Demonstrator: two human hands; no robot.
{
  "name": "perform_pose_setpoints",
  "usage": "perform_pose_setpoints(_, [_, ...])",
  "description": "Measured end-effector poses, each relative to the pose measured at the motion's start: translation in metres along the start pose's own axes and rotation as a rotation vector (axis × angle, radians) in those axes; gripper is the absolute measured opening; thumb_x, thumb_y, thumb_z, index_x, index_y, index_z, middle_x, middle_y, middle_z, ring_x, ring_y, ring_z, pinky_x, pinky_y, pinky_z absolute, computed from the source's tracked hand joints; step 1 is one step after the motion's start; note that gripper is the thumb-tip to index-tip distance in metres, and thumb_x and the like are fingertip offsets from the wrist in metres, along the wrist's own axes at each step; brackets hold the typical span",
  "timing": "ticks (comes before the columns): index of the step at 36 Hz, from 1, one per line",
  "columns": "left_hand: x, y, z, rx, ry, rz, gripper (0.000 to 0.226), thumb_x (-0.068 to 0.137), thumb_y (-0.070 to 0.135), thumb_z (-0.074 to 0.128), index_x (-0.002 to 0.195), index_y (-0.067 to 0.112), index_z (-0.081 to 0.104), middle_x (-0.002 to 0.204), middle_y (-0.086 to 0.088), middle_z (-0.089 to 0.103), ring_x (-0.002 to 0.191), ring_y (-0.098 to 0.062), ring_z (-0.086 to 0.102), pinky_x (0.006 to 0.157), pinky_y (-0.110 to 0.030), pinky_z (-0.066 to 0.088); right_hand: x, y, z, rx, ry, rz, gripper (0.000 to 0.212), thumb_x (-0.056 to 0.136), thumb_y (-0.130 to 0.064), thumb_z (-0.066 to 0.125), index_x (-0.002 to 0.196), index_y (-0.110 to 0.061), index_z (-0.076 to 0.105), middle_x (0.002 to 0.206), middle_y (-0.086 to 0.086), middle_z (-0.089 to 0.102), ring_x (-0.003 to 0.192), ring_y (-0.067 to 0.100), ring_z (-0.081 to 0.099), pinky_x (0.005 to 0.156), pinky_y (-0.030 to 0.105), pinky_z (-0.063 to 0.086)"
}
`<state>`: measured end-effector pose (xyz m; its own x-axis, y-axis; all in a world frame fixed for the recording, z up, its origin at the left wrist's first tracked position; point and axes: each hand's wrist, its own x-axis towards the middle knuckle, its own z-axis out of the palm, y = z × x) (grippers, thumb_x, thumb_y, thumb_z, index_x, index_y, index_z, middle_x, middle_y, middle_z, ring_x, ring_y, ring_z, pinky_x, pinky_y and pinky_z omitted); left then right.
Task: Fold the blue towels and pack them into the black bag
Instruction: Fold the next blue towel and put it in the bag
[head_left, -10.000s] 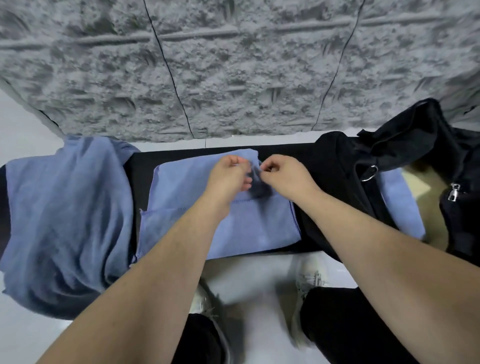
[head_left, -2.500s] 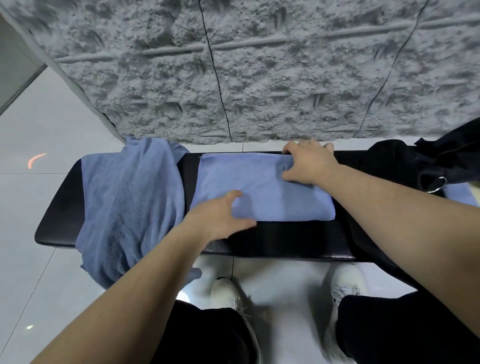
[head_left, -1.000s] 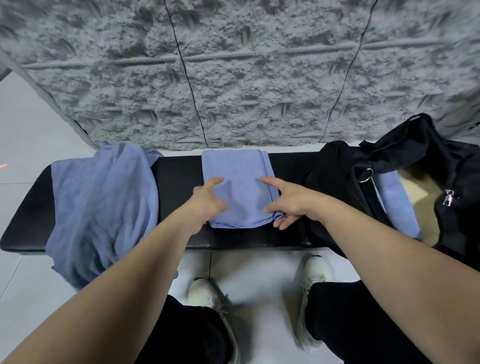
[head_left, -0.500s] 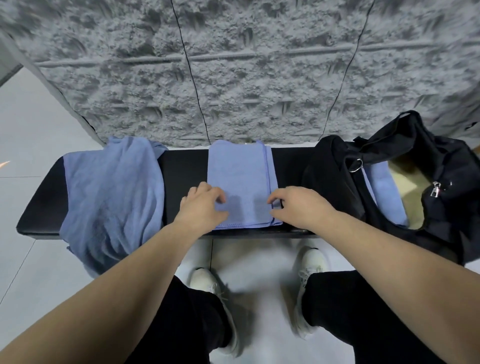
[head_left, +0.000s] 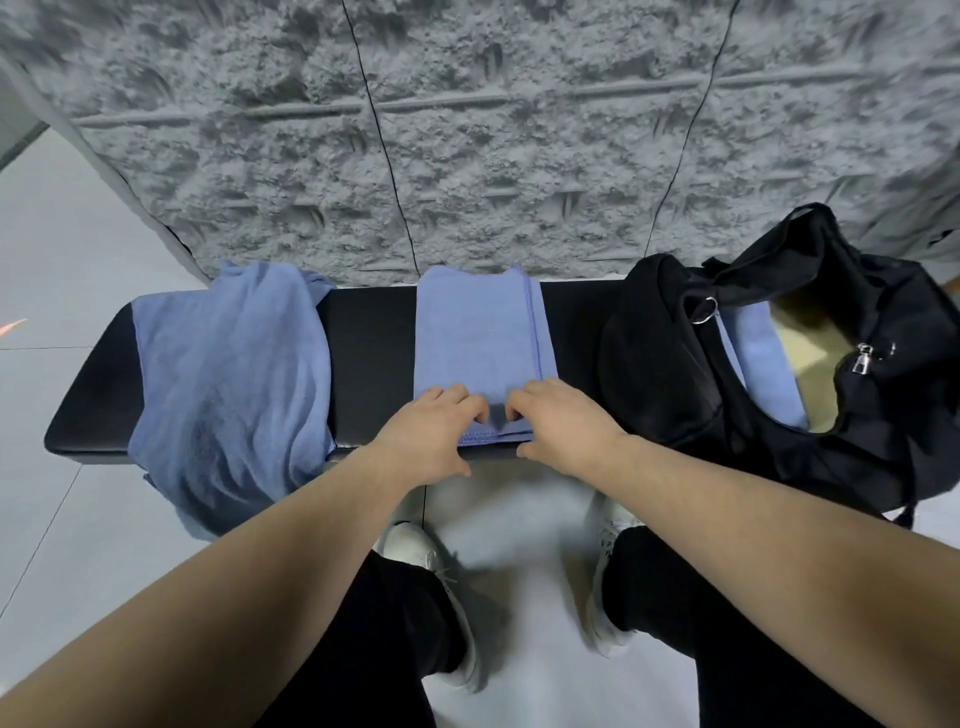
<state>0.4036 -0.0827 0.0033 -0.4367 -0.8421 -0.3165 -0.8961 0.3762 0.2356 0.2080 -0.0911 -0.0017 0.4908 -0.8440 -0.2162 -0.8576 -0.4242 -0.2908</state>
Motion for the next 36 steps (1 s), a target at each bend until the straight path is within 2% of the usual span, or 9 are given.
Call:
perform_pose_setpoints(3, [-0.004,0.007,0.004,0.093,0.06,0.023,0.045,0.082,0.008,0.062,0.124,0.021,0.049,0.119,0.001,0.047,0.107,-0.022,0.046,0.08,-0.032,0.042,-0.003,-0.001,0.002,0.002,-0.004,-0.009,0.028,0.09,-0.024,0.063,0.116,-0.02,0.056,0.113,0.0,0.055,0.106,0.021,0.049,0.081,0.027,0.035])
perform_pose_setpoints(8, [-0.004,0.017,0.005,0.144,0.114,-0.031,0.039,0.085,0.003,0.053,0.119,0.023,0.049,0.115,0.002,0.047,0.104,-0.02,0.045,0.067,-0.031,0.034,-0.009,-0.001,-0.003,0.03,0.002,0.019,0.019,0.091,-0.017,0.053,0.107,-0.017,0.064,0.102,0.0,0.055,0.1,0.022,0.051,0.086,0.035,0.045])
perform_pose_setpoints(14, [-0.004,0.026,0.005,0.041,0.112,-0.142,0.026,0.085,0.007,0.05,0.104,0.024,0.054,0.101,0.003,0.05,0.097,-0.02,0.048,0.067,-0.032,0.036,-0.017,0.002,-0.004,0.06,-0.023,0.032,0.018,0.09,-0.02,0.053,0.101,-0.018,0.066,0.094,-0.005,0.049,0.096,0.02,0.051,0.083,0.036,0.046])
perform_pose_setpoints(19, [-0.002,0.02,0.005,0.025,0.118,-0.166,0.03,0.089,0.009,0.05,0.113,0.021,0.063,0.108,-0.003,0.06,0.103,-0.027,0.054,0.078,-0.036,0.046,-0.021,0.008,-0.005,0.096,-0.048,0.031,0.022,0.094,-0.023,0.051,0.106,-0.016,0.068,0.103,-0.002,0.055,0.1,0.019,0.052,0.087,0.036,0.047])
perform_pose_setpoints(23, [0.004,0.01,0.007,-0.096,0.062,-0.226,0.034,0.09,0.005,0.048,0.111,0.024,0.066,0.107,-0.001,0.063,0.091,-0.024,0.056,0.072,-0.029,0.044,-0.018,0.009,-0.004,0.106,-0.061,0.046,0.023,0.096,-0.023,0.049,0.11,-0.018,0.067,0.107,0.0,0.058,0.102,0.02,0.053,0.087,0.035,0.046])
perform_pose_setpoints(30, [0.009,-0.008,0.006,-0.26,0.011,-0.206,0.021,0.097,0.012,0.051,0.106,0.027,0.062,0.11,0.003,0.051,0.088,-0.02,0.055,0.076,-0.027,0.042,-0.011,0.018,-0.006,0.246,-0.058,0.104,0.027,0.096,-0.026,0.053,0.121,-0.032,0.06,0.114,-0.006,0.065,0.102,0.019,0.058,0.083,0.031,0.048])
perform_pose_setpoints(32, [0.011,-0.013,0.005,-0.294,0.027,-0.182,0.023,0.095,0.009,0.052,0.096,0.031,0.058,0.11,0.001,0.052,0.079,-0.015,0.056,0.071,-0.022,0.041,-0.009,0.021,-0.007,0.278,-0.052,0.095,0.029,0.097,-0.026,0.054,0.123,-0.036,0.058,0.115,-0.01,0.064,0.102,0.018,0.058,0.081,0.028,0.045])
perform_pose_setpoints(34, [0.012,-0.017,0.004,-0.325,0.024,-0.171,0.029,0.092,0.004,0.052,0.091,0.033,0.057,0.107,-0.001,0.056,0.067,-0.009,0.055,0.062,-0.018,0.039,-0.008,0.023,-0.007,0.259,-0.052,0.074,0.025,0.097,-0.026,0.054,0.12,-0.036,0.058,0.104,-0.009,0.062,0.095,0.018,0.057,0.076,0.027,0.042])
perform_pose_setpoints(36, [0.012,-0.02,0.002,-0.354,0.01,-0.175,0.036,0.09,0.001,0.05,0.088,0.037,0.056,0.102,-0.001,0.059,0.065,-0.007,0.055,0.062,-0.02,0.04,-0.006,0.024,-0.008,0.217,-0.045,0.047,0.021,0.097,-0.027,0.054,0.116,-0.034,0.061,0.099,-0.007,0.062,0.094,0.019,0.057,0.076,0.029,0.043])
